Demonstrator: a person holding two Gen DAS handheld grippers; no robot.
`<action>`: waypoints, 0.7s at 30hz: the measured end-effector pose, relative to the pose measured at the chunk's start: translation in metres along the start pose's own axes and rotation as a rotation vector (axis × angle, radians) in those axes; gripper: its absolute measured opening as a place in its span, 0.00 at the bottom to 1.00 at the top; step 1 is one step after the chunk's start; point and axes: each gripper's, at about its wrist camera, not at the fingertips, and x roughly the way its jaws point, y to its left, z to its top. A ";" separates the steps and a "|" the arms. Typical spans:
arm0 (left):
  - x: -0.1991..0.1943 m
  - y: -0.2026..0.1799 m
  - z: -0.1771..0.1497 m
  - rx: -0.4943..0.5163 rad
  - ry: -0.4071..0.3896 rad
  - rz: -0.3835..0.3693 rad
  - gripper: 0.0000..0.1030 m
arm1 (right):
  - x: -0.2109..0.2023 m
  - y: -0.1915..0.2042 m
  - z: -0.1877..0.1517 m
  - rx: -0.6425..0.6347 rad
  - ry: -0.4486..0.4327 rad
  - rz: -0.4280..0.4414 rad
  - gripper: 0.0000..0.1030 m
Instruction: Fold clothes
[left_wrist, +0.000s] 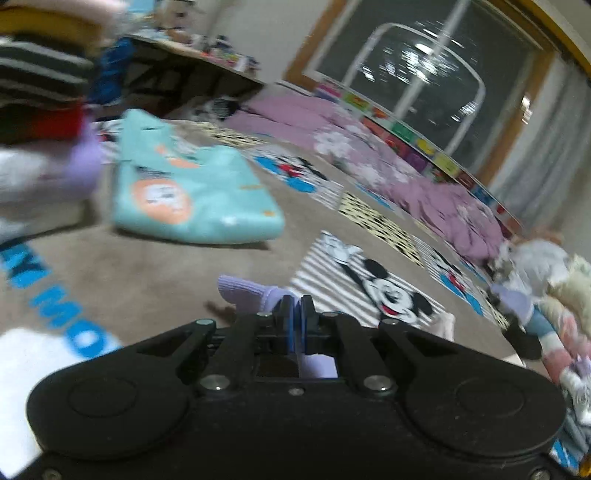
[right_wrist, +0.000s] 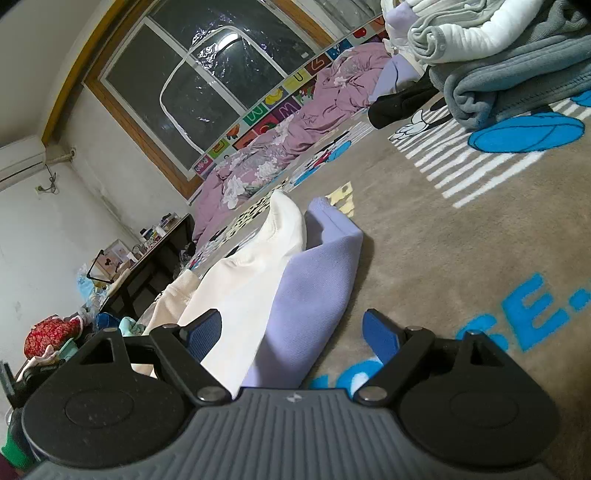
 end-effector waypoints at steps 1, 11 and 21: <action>-0.003 0.006 0.001 -0.020 -0.001 0.021 0.01 | 0.000 0.000 0.000 0.000 0.000 -0.001 0.81; -0.004 0.046 0.007 -0.241 0.046 0.180 0.52 | -0.029 0.037 -0.006 -0.132 -0.064 -0.149 0.81; 0.015 0.069 -0.001 -0.432 0.121 0.038 0.45 | -0.002 0.227 -0.110 -0.930 0.171 0.085 0.59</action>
